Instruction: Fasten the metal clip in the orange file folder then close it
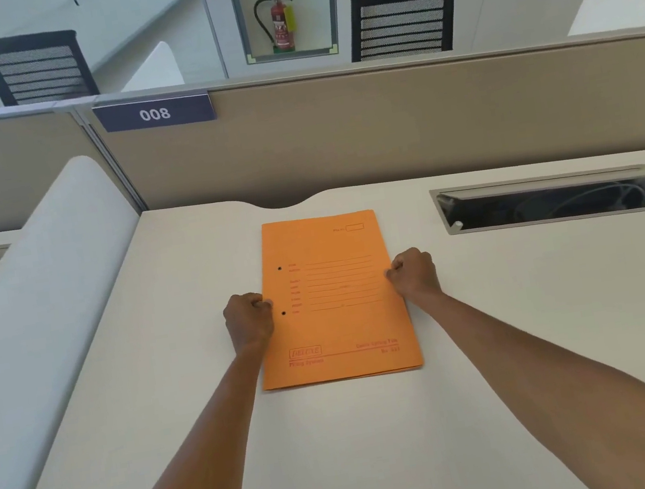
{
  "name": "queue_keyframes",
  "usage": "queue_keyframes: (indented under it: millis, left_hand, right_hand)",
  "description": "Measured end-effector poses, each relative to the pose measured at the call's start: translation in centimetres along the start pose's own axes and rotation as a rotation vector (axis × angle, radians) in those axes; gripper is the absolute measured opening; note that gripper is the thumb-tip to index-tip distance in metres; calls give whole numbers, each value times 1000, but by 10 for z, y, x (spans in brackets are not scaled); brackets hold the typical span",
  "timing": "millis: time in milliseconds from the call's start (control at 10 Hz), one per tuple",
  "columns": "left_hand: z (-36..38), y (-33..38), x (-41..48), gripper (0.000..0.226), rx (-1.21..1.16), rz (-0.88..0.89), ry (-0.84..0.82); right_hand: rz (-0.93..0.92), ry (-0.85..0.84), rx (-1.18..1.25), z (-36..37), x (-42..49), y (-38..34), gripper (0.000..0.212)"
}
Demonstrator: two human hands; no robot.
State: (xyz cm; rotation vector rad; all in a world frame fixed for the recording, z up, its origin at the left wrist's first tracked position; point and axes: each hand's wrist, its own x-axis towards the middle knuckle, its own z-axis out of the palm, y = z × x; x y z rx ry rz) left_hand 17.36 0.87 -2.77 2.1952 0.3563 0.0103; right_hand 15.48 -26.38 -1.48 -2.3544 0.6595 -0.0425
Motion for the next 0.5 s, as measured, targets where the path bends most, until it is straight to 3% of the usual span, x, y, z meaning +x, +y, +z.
queue_keyframes:
  millis: [100, 200, 300, 400, 500]
  left_hand:
    - [1, 4, -5, 31, 141, 75, 46]
    - [6, 10, -14, 41, 425, 452, 187]
    - [16, 27, -20, 49, 541, 708, 233]
    - [23, 43, -20, 55, 587, 793, 227]
    - [24, 51, -20, 57, 593, 786, 220]
  right_hand:
    - [8, -2, -61, -3, -3, -2, 16]
    - [-187, 124, -253, -4, -9, -3, 35]
    - [-474, 233, -401, -4, -16, -7, 52]
    - [-603, 244, -487, -4, -16, -7, 56]
    - [-620, 229, -504, -4, -20, -5, 59]
